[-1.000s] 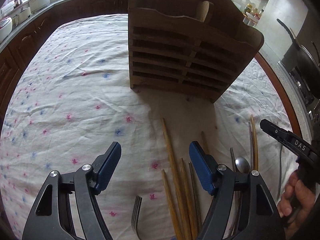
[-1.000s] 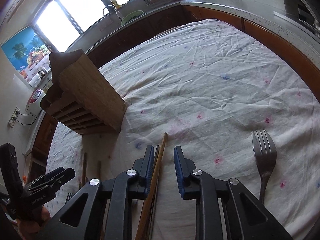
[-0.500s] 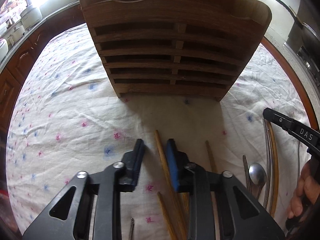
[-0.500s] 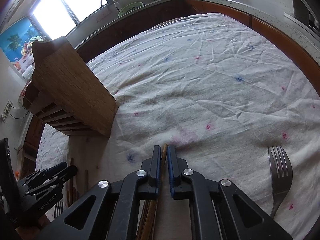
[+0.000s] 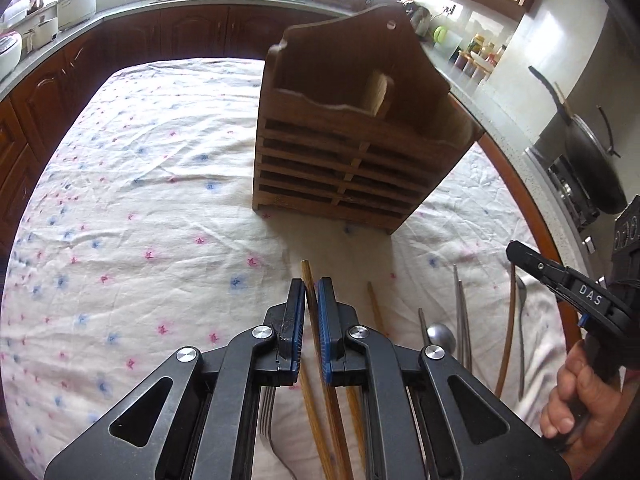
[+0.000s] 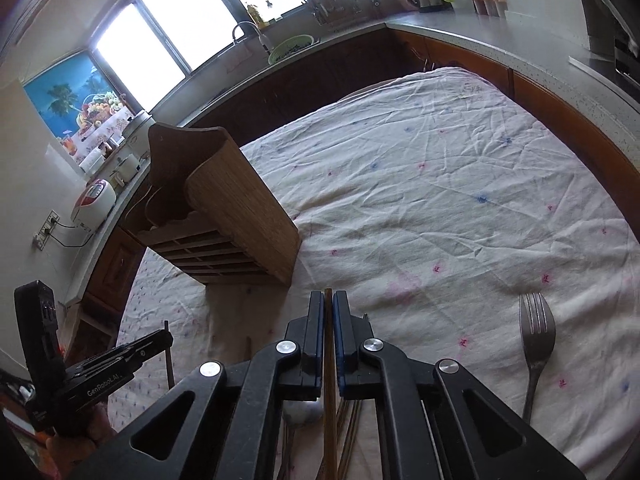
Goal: Organize utensils
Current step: 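Close the left tool on a wooden chopstick while the right tool grips another chopstick, then lift both held chopsticks upright and carry them over the wooden holder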
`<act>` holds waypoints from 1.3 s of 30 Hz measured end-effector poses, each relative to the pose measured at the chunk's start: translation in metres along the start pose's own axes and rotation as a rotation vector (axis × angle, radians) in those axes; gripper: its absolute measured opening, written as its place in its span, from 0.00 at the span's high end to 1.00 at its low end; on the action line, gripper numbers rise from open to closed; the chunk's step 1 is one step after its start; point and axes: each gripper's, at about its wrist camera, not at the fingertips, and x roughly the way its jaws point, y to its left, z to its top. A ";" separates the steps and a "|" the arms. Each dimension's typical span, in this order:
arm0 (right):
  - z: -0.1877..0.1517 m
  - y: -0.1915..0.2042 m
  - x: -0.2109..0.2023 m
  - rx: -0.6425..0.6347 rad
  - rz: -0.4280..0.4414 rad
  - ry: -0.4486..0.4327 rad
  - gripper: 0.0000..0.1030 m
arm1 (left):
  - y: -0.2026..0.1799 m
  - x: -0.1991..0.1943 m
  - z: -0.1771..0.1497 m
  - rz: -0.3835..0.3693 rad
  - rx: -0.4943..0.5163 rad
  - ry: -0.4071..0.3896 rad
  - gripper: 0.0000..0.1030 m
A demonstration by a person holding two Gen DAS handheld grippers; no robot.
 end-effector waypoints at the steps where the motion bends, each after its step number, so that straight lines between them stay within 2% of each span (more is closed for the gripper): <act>1: -0.001 0.003 -0.005 -0.007 0.007 -0.008 0.96 | -0.008 -0.013 -0.003 -0.007 0.001 -0.018 0.94; 9: -0.008 0.029 -0.048 -0.058 0.057 -0.064 0.96 | -0.006 -0.075 -0.023 -0.087 -0.015 -0.145 0.95; 16: -0.018 0.050 -0.083 -0.106 0.091 -0.120 0.96 | -0.011 -0.120 -0.042 -0.122 0.002 -0.241 0.96; 30: -0.025 0.079 -0.130 -0.187 0.127 -0.221 0.96 | -0.015 -0.167 -0.061 -0.158 0.030 -0.349 0.96; 39: -0.019 0.088 -0.146 -0.199 0.147 -0.277 0.96 | -0.015 -0.193 -0.054 -0.164 0.034 -0.427 0.96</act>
